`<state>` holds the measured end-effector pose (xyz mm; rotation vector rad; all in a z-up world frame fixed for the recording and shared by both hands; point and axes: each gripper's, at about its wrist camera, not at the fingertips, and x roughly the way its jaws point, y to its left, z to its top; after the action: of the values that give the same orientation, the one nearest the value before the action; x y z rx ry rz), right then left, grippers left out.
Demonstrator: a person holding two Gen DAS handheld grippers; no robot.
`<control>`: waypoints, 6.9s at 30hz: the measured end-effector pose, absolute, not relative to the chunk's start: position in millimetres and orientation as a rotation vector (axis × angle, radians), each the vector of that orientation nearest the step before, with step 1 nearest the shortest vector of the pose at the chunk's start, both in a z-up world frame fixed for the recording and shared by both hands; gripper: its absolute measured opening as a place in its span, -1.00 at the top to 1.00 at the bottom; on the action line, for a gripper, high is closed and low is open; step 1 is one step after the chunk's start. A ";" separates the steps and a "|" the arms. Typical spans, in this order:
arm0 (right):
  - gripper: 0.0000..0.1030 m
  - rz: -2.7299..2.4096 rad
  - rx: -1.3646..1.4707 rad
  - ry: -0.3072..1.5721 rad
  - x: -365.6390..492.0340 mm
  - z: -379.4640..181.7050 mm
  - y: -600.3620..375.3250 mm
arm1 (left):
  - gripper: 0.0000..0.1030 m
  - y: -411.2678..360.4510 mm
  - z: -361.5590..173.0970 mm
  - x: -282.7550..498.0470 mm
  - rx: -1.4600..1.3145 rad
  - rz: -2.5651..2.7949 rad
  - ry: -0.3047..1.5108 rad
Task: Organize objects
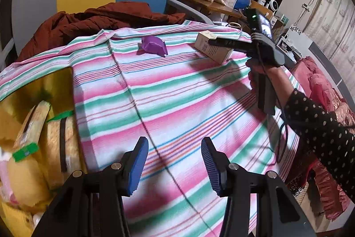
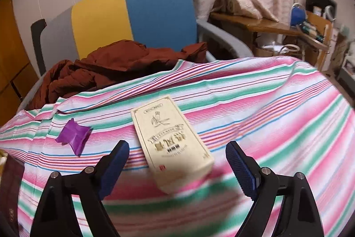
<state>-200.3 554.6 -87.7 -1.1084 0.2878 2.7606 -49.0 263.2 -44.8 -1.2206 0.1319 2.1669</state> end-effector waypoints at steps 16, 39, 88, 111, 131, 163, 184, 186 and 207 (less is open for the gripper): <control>-0.03 2.673 -1.050 0.387 -164.7 -104.3 526.4 | -0.36 332.4 -66.1 -154.3 -1.260 2.250 0.296; -0.01 2.627 -1.069 0.260 -169.7 -112.9 515.8 | -0.30 411.8 -93.7 -253.1 -1.211 2.338 0.558; -0.01 2.720 -0.755 0.169 -131.2 -79.0 492.3 | 0.23 374.1 -83.2 -116.1 -0.986 2.474 0.353; -0.01 2.871 -0.998 0.384 -47.7 -58.4 387.3 | 0.23 231.9 -24.2 -0.8 -0.899 2.365 0.036; -0.01 3.060 -1.263 0.261 -69.5 -22.9 222.8 | 0.23 70.4 -11.8 -21.7 -0.984 2.609 -0.072; -0.70 3.045 -1.274 0.334 -54.0 -21.3 178.6 | -0.07 8.4 -26.0 -27.8 -1.254 2.702 -0.140; -1.00 2.985 -1.303 0.107 -21.8 -0.1 136.4 | -0.07 -10.8 11.1 18.3 -1.352 2.907 -0.010; -1.00 2.978 -1.303 0.104 -20.2 0.7 134.9 | -0.07 -7.5 12.2 20.1 -1.326 2.953 0.060; -1.00 2.844 -1.322 0.007 -25.9 -1.2 136.0 | -0.07 9.8 13.1 14.9 -1.368 2.893 0.031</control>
<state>-25.9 136.0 -1.2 -1.3224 0.0067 2.8437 14.9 9.8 13.1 -1.3683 0.0306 2.8926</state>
